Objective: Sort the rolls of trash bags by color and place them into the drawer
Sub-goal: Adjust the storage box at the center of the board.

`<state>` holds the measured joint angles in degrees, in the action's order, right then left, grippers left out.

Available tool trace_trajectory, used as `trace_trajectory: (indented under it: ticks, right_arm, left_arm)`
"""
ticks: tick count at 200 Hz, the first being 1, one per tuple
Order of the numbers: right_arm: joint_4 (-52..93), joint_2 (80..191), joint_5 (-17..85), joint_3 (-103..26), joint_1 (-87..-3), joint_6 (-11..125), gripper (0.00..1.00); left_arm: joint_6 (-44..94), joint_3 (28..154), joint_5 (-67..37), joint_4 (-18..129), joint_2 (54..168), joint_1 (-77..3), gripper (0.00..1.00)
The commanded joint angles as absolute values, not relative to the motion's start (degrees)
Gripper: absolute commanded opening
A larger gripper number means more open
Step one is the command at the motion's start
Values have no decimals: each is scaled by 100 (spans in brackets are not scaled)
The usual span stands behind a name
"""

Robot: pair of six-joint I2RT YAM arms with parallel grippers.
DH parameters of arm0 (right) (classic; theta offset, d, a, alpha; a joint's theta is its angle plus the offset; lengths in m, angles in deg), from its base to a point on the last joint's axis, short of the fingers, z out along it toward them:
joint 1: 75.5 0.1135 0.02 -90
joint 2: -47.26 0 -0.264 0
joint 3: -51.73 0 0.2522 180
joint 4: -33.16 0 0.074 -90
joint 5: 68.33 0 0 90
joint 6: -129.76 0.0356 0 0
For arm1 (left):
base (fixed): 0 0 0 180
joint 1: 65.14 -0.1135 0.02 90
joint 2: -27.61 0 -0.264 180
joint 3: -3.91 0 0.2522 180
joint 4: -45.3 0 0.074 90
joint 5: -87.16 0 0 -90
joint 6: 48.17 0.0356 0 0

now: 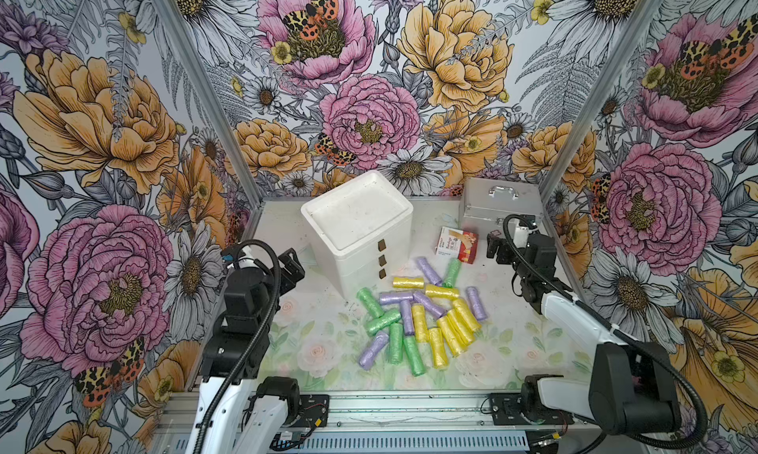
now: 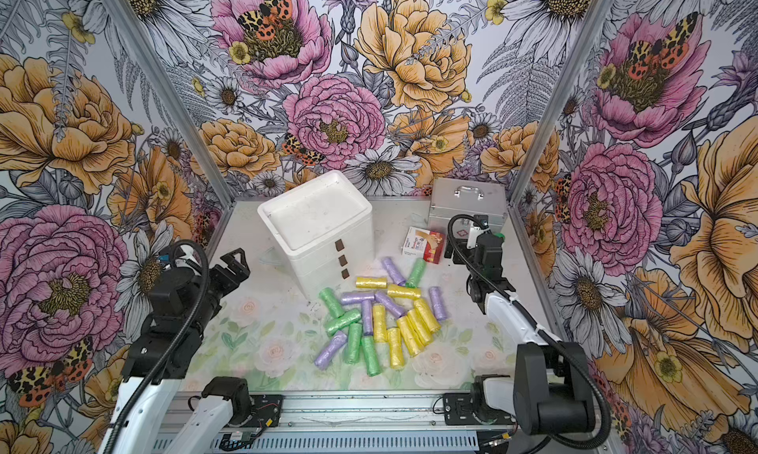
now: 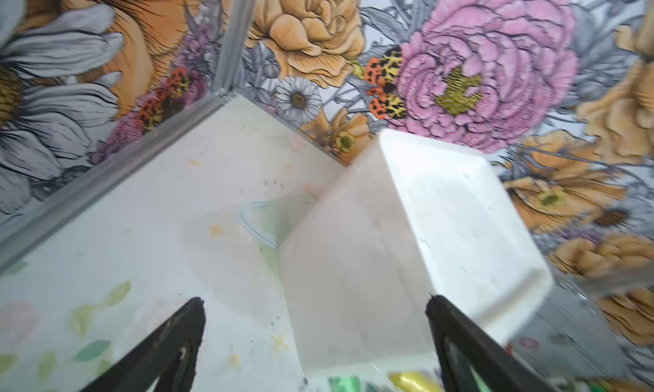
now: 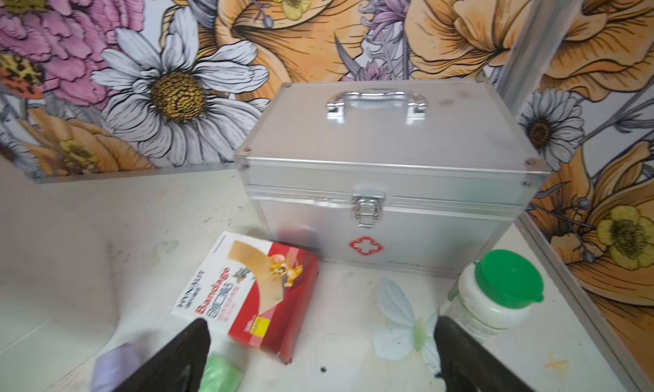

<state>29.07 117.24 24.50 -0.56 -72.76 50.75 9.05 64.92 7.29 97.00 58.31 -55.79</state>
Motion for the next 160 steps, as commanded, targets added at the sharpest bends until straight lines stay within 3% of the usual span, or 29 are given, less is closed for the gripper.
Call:
trace_trajectory:
  ticks: [1, 21, 42, 76, 120, 160]
  right_arm:
    - [1360, 11351, 2829, -357, -7108, 5734, 100]
    - [684, 11107, 3137, -571, -6985, 5886, 100]
    - [544, 10640, 3210, -483, -6857, 5884, 100]
    - [120, 10139, 3357, -396, -6751, 5866, 100]
    - [-240, 10057, 3790, -177, -6504, 6002, 94]
    - [-351, 9927, 3738, 105, -6290, 6160, 92]
  left_arm:
    - [381, 6309, 383, 10706, 5644, -4821, 99]
    - [50, 6149, 506, 10816, 5799, -3946, 99]
    - [-83, 6141, 1473, 10815, 6242, -2685, 99]
    - [-2, 6530, 2673, 10810, 7871, -1055, 99]
    - [553, 7082, 2767, 10789, 9958, -613, 98]
    - [1218, 7090, 2223, 10593, 10089, -677, 94]
